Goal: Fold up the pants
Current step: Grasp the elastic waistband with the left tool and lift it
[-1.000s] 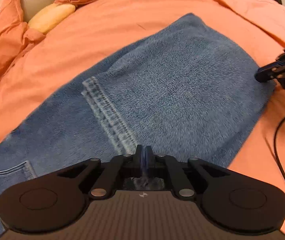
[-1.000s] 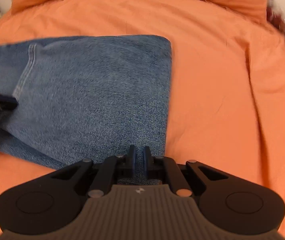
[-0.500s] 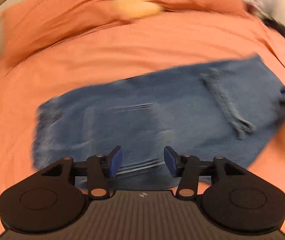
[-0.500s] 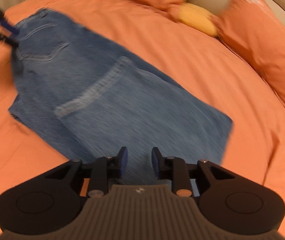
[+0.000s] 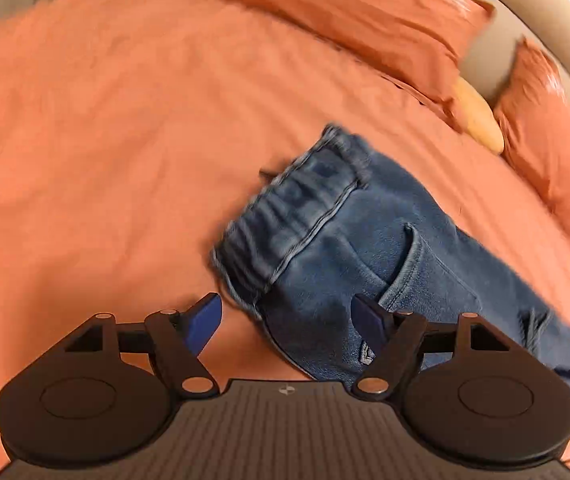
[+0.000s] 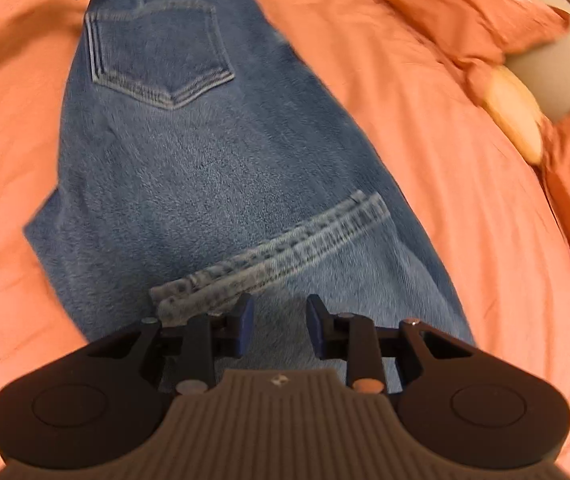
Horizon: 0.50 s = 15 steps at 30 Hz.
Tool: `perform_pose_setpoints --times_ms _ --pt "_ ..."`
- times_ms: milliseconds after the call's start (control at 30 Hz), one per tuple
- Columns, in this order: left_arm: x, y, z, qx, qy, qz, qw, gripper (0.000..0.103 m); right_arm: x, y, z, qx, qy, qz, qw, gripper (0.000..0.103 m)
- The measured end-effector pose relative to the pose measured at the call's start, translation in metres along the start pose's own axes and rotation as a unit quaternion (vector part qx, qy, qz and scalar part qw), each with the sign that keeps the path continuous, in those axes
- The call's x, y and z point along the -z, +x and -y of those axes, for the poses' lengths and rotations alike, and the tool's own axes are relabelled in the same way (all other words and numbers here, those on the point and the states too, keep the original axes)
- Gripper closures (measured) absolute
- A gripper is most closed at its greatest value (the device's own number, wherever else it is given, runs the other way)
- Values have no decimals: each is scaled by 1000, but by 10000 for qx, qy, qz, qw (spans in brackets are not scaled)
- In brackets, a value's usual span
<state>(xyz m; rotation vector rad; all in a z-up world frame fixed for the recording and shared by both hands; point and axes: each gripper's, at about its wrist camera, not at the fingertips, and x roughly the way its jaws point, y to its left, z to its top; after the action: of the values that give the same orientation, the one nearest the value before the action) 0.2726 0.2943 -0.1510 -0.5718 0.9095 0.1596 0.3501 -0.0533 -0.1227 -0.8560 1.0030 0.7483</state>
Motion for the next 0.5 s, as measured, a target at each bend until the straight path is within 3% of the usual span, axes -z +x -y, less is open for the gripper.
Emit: perform_pose_setpoints --times_ms 100,200,300,500 --pt "5 16 -9 367 -473 -71 9982 17 -9 14 -1 -226 -277 -240 9991 82" --pt "5 34 -15 520 -719 -26 9961 16 -15 23 -3 -341 -587 -402 9969 84" --pt "3 46 -20 711 -820 154 9940 16 -23 30 1 -470 -523 -571 9959 82" --pt "3 44 -19 784 -889 256 9926 40 -38 42 9 -636 -524 -829 9931 82"
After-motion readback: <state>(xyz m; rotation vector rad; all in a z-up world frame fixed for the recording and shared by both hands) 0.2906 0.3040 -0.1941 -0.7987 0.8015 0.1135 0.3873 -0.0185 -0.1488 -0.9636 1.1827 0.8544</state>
